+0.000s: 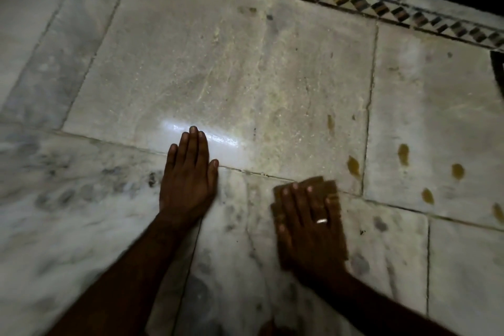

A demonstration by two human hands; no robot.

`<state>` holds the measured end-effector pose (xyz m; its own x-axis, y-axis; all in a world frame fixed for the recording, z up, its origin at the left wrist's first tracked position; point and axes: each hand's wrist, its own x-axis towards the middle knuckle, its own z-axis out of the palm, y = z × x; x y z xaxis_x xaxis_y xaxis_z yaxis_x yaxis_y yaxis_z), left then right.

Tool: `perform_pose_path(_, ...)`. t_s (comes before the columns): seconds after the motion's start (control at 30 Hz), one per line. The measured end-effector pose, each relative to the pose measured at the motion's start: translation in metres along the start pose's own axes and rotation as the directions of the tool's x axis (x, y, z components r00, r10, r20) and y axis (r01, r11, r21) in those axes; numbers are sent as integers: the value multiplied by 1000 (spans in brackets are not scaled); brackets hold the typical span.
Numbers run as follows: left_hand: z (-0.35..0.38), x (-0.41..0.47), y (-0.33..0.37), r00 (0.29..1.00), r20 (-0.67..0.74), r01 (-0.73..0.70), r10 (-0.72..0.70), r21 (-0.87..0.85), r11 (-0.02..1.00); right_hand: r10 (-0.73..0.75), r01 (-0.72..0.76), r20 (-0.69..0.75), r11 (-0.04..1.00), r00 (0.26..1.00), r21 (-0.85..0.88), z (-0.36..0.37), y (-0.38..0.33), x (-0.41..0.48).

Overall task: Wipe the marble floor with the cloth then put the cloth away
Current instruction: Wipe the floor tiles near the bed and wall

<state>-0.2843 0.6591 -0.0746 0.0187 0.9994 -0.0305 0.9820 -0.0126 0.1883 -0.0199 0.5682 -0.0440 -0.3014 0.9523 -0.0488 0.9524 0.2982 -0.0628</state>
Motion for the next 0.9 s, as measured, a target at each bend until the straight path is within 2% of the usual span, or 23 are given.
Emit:
perform_pose_path(0.07,0,0,-1,1000,12,-6,6,-10,1000,-156,153,32,986,987,66,2,-29,-6)
perform_pose_path(0.13,-1,1,-4,1000,28,-13,14,-29,999,-329,325,24,941,944,88,6,-44,15)
perform_pose_path(0.2,-2,2,-7,999,35,-24,25,-44,999,-374,372,10,925,927,75,8,-45,49)
perform_pose_path(0.27,-3,2,-6,998,41,-35,36,-39,999,-296,297,-21,952,955,74,4,-35,80)
perform_pose_path(0.4,-3,-3,-3,999,27,-22,23,-35,999,-50,52,-54,998,997,37,0,5,98)
perform_pose_path(0.53,0,-22,5,998,31,-46,46,-21,999,163,-163,1,987,987,3,2,41,50)
perform_pose_path(0.63,2,-38,10,995,54,-78,79,-10,997,203,-202,-16,979,979,15,4,31,-5)
perform_pose_path(0.7,2,-47,16,994,59,-87,87,-9,996,119,-119,-55,993,991,11,5,8,-32)
perform_pose_path(0.77,4,-61,24,992,65,-107,108,-17,994,-55,57,-52,997,997,47,6,-16,-39)
perform_pose_path(0.83,8,-74,31,989,52,-137,137,-13,991,-260,262,-39,963,965,60,7,-23,-22)
perform_pose_path(0.9,12,-83,38,989,35,-142,143,-17,990,-350,351,-26,935,936,43,10,-14,3)
